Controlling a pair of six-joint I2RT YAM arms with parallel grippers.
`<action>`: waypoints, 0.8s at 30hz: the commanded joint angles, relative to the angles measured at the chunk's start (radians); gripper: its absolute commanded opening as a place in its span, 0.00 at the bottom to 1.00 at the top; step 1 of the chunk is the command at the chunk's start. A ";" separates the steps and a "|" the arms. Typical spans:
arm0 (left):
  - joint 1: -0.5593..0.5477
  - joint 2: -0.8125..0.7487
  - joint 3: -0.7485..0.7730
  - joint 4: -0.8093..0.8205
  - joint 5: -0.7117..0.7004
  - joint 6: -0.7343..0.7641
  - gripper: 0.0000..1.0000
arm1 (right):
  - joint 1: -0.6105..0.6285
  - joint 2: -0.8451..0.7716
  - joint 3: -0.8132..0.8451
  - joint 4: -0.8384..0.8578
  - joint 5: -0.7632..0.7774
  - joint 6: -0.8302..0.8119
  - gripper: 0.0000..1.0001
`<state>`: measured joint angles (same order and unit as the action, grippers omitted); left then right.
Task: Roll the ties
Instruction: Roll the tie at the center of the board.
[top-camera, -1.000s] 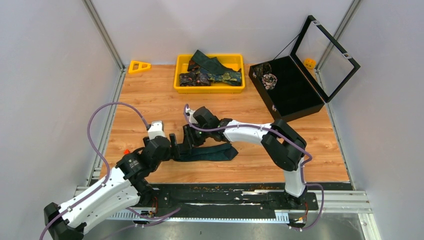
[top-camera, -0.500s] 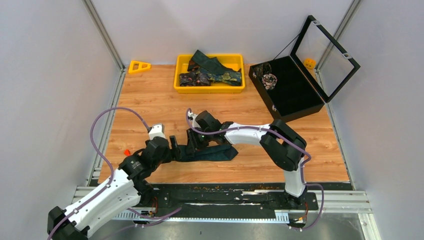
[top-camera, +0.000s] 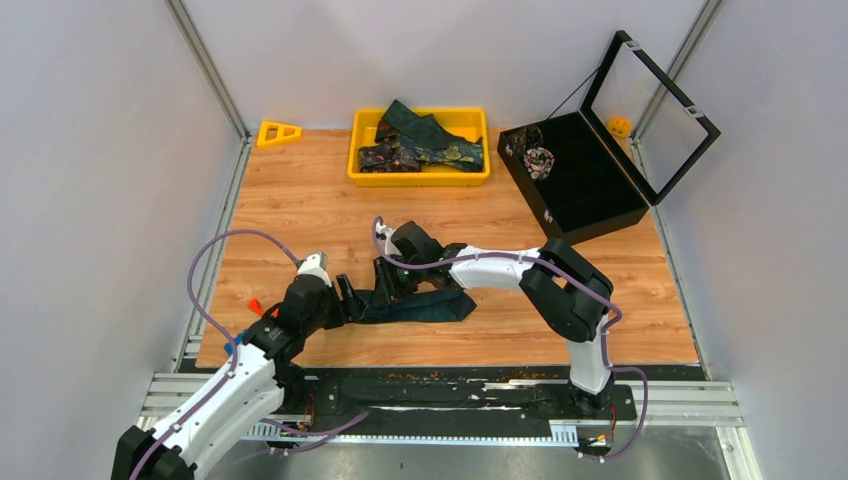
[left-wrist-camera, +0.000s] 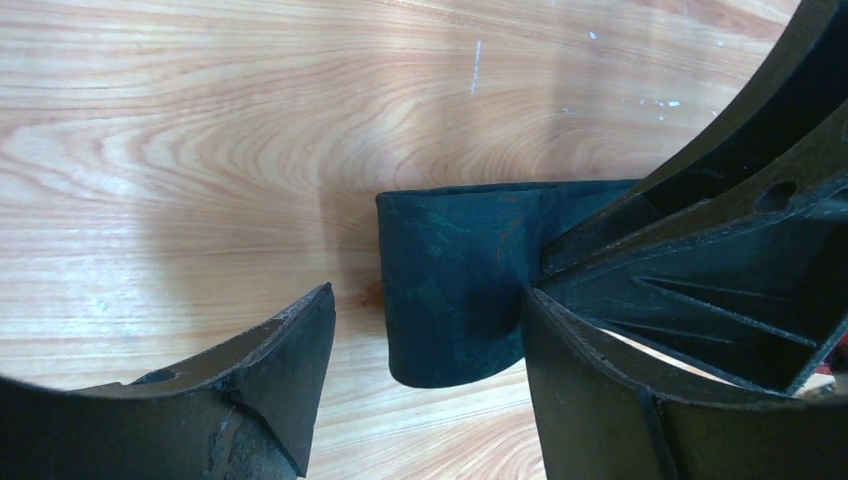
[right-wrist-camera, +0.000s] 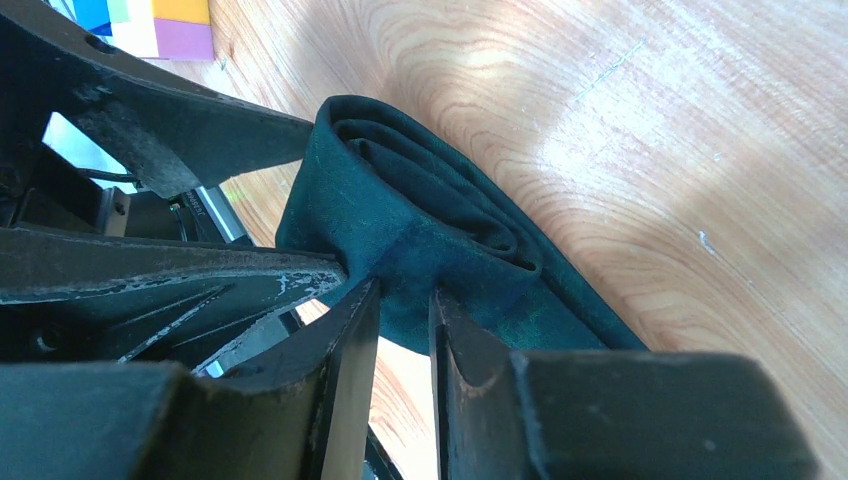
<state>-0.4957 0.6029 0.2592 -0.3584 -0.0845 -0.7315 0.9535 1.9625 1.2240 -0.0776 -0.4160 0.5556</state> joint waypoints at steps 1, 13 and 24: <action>0.055 -0.003 -0.035 0.141 0.146 0.021 0.74 | -0.006 0.025 -0.010 0.027 0.010 -0.013 0.26; 0.112 0.081 -0.143 0.327 0.273 -0.016 0.62 | -0.019 0.039 -0.017 0.028 -0.003 -0.021 0.25; 0.112 0.175 -0.158 0.427 0.297 -0.023 0.40 | -0.027 0.029 -0.008 0.015 -0.009 -0.031 0.25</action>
<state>-0.3847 0.7609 0.1139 0.0326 0.1864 -0.7574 0.9295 1.9774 1.2201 -0.0662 -0.4301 0.5533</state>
